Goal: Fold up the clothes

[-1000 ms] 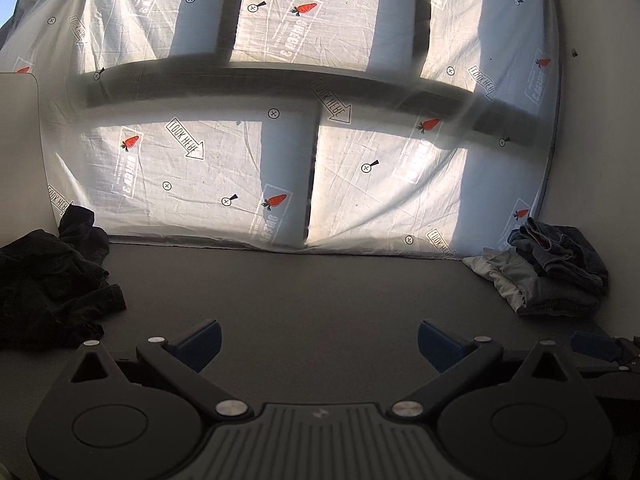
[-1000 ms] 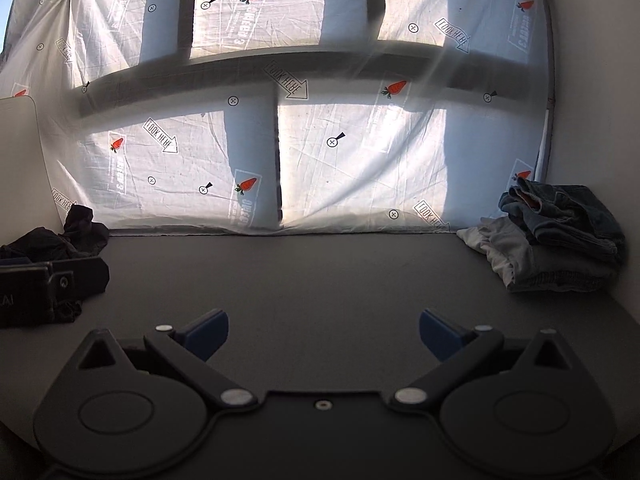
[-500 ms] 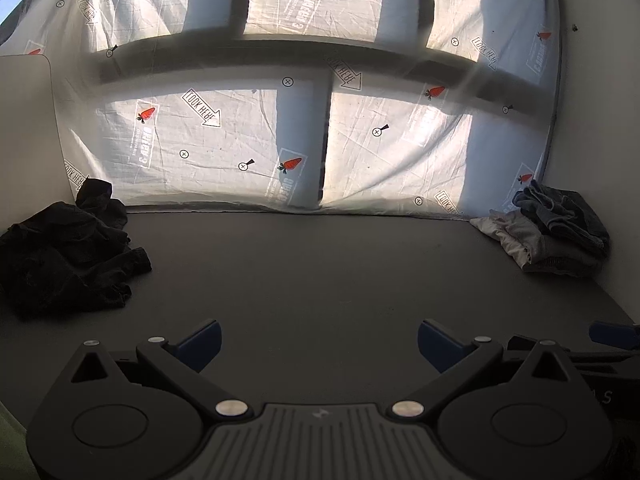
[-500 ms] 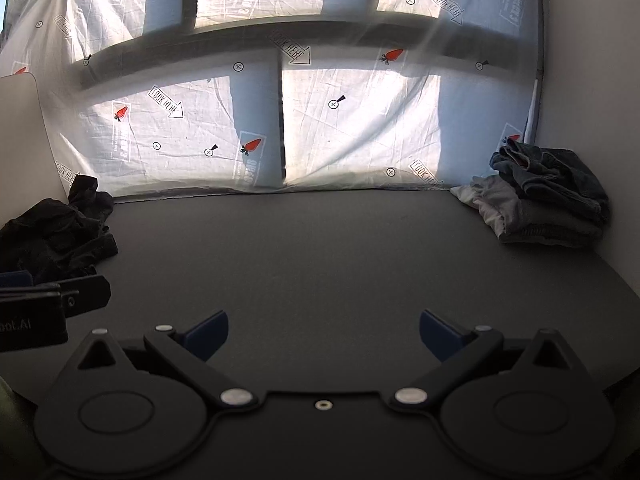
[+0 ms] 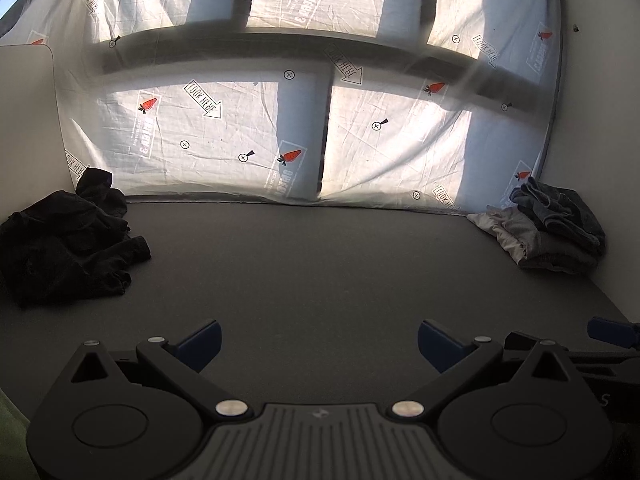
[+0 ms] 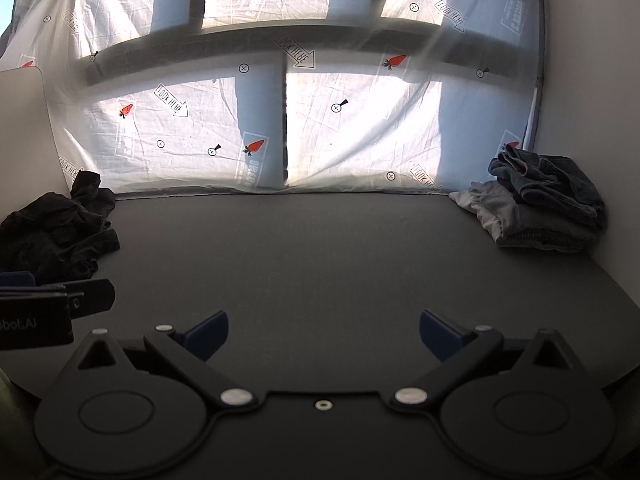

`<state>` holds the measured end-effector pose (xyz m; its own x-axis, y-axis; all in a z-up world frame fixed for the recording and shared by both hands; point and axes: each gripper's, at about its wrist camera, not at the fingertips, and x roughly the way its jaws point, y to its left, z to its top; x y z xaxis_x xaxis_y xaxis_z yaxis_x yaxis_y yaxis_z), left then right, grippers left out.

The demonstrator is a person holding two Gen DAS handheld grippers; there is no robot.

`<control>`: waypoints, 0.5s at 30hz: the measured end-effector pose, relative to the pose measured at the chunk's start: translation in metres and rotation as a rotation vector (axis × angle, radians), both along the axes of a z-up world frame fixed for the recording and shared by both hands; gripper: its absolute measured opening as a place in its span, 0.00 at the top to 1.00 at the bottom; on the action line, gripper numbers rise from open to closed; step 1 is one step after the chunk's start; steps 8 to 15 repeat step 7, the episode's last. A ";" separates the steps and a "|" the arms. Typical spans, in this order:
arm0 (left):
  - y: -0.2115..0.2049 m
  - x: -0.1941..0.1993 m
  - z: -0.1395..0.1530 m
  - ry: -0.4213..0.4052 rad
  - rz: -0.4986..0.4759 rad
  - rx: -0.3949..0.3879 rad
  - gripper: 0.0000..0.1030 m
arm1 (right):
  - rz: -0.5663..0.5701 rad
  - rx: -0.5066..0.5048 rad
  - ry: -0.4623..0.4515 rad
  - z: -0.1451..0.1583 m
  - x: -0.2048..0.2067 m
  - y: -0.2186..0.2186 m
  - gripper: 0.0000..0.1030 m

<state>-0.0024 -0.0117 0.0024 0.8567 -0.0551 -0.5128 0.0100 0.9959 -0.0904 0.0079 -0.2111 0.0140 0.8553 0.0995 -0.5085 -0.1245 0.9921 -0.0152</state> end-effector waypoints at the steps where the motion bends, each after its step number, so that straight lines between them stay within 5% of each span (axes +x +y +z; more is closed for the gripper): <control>1: 0.001 0.000 0.000 -0.002 0.004 -0.002 0.00 | 0.000 0.001 0.000 0.000 0.000 0.000 0.00; 15: 0.002 -0.001 0.000 0.003 0.008 -0.011 0.00 | -0.011 0.003 -0.007 0.001 -0.002 0.000 0.00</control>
